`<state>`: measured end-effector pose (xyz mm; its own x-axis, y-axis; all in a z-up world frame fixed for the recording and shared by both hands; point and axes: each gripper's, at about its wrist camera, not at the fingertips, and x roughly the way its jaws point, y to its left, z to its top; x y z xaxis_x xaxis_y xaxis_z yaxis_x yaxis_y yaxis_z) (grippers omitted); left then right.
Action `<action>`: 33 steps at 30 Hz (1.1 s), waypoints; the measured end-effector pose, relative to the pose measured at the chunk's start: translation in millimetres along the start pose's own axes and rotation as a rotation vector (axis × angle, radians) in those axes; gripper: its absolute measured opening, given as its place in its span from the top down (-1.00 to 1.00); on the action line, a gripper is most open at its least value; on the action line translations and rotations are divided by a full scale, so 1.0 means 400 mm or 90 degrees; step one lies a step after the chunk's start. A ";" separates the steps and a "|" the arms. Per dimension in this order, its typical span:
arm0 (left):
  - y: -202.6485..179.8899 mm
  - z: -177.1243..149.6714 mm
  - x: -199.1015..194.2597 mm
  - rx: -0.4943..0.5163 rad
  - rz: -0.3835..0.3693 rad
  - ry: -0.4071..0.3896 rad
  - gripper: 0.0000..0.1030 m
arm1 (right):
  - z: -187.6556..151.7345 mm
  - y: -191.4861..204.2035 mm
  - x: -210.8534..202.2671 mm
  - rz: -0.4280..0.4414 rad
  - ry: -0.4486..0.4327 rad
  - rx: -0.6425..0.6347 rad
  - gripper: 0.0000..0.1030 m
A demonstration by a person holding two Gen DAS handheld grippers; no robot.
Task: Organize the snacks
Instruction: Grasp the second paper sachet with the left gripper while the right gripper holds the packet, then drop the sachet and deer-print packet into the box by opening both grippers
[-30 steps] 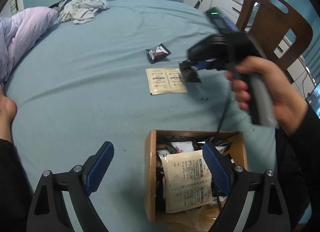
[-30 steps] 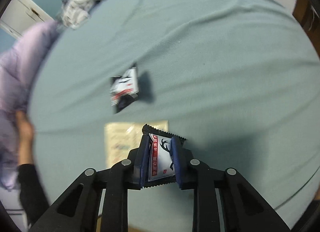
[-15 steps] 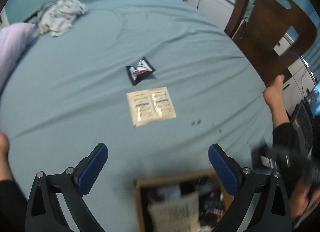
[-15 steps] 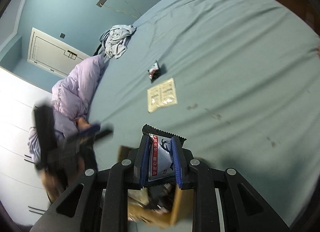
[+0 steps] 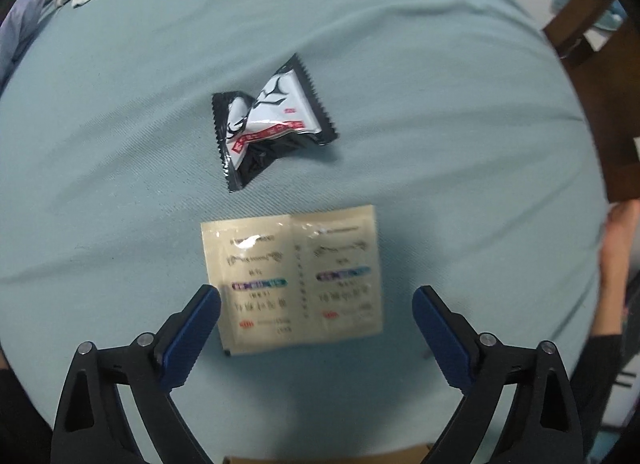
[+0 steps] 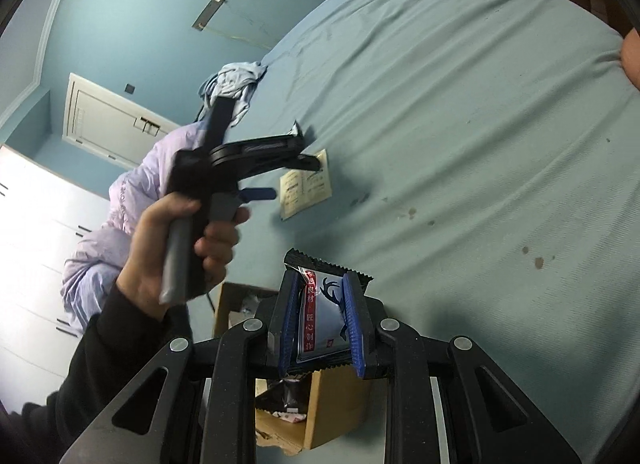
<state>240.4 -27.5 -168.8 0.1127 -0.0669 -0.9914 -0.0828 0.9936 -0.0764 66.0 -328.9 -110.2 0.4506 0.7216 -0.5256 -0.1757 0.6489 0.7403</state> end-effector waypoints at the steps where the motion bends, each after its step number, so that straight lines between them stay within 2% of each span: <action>1: 0.000 0.004 0.011 -0.004 0.005 0.004 -0.91 | -0.001 0.007 0.000 0.002 0.001 -0.004 0.59; 3: -0.002 0.001 0.033 -0.006 0.008 0.014 -0.90 | -0.003 0.019 -0.002 -0.001 0.000 -0.015 0.59; 5: 0.004 -0.008 0.033 -0.007 0.019 -0.004 -0.71 | -0.003 0.023 0.000 0.000 -0.001 -0.013 0.59; 6: 0.006 -0.014 0.025 -0.003 0.023 -0.016 -0.50 | -0.002 0.023 0.001 0.002 -0.002 -0.008 0.59; 7: 0.005 -0.020 0.013 0.009 0.004 -0.023 -0.09 | -0.001 0.022 0.003 0.004 -0.003 -0.005 0.59; 8: 0.005 -0.027 -0.002 0.025 -0.038 -0.024 0.17 | -0.001 0.019 0.004 0.004 -0.004 -0.003 0.59; 9: 0.007 -0.032 -0.012 0.030 -0.064 -0.018 0.75 | -0.002 0.022 0.003 -0.001 -0.008 -0.004 0.59; 10: 0.010 -0.039 -0.021 0.033 -0.065 -0.008 0.87 | -0.002 0.018 0.008 -0.005 -0.010 -0.007 0.59; 12: 0.009 -0.061 -0.046 0.057 -0.015 -0.016 0.88 | -0.005 0.024 0.013 -0.019 -0.016 -0.018 0.59; 14: 0.005 -0.091 -0.093 0.091 0.020 -0.053 0.88 | -0.012 0.028 0.017 -0.025 -0.020 -0.022 0.59; 16: 0.009 -0.131 -0.156 0.106 0.028 -0.091 0.88 | -0.017 0.033 0.019 -0.029 -0.023 -0.022 0.59; 19: 0.016 -0.212 -0.247 0.116 0.004 -0.137 0.88 | -0.030 0.053 0.020 -0.042 -0.024 -0.024 0.59; 24: 0.032 -0.386 -0.351 0.143 -0.053 -0.181 0.88 | -0.063 0.086 0.005 -0.058 -0.023 -0.017 0.59; 28: 0.061 -0.457 -0.365 0.139 -0.122 -0.165 0.88 | -0.095 0.110 -0.007 -0.062 -0.020 -0.012 0.59; 29: 0.061 -0.466 -0.367 0.138 -0.144 -0.155 0.88 | -0.102 0.117 -0.010 -0.064 -0.021 -0.011 0.59; 31: 0.060 -0.508 -0.353 0.138 -0.231 -0.119 0.87 | -0.117 0.129 -0.016 -0.064 -0.019 -0.009 0.59; 33: 0.063 -0.538 -0.326 0.127 -0.296 -0.085 0.87 | -0.129 0.142 -0.022 -0.065 -0.021 -0.005 0.59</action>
<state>10.4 -13.3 -64.4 0.2197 -0.5059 -0.8342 0.1950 0.8606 -0.4705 6.9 -285.9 -85.1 0.4953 0.6427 -0.5844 -0.1339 0.7212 0.6797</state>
